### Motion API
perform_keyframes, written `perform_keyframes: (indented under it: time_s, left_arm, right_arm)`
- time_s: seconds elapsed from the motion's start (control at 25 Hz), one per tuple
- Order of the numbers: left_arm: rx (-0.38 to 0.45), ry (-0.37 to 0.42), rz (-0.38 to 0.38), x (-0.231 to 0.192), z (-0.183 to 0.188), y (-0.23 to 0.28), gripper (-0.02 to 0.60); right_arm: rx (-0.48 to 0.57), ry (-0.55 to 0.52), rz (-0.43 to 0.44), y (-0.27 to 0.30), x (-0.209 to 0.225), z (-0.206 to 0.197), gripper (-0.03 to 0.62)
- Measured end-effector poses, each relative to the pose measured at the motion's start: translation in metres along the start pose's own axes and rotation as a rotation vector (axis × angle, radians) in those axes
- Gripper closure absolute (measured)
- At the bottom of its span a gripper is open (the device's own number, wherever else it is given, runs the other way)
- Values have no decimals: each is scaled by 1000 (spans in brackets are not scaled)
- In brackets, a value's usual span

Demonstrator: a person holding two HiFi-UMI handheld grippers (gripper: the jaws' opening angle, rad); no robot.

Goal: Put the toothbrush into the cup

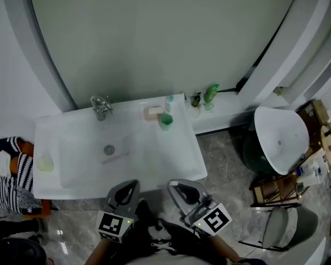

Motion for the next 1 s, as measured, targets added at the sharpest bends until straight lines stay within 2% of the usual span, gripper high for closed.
perform_keyframes:
  time_s: [0.16, 0.28, 0.4, 0.72, 1.0]
  left_arm:
    - [18, 45, -20, -24, 15, 24, 581]
    - [24, 24, -22, -42, 18, 40, 581]
    - [-1, 6, -57, -51, 10, 53, 581]
    - [-49, -4, -116, -48, 1, 91, 581]
    - [-10, -28, -114, -44, 24, 128, 581]
  right_arm:
    - [-11, -6, -11, 25, 17, 5, 579]
    - [5, -17, -27, 40, 30, 9, 579]
    - [10, -23, -57, 48, 41, 9, 579]
    - [-8, -13, -94, 58, 77, 6, 579]
    - [-8, -3, -49, 69, 109, 8, 579]
Point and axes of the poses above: the fingertips, and each gripper's own axes: y forward along the fingers, x to its right, z out of its top, the point moved 2 cm from there along -y, backward along the fingers, and after that the axes turned 13 degrees about z, right-handed, at the moved point
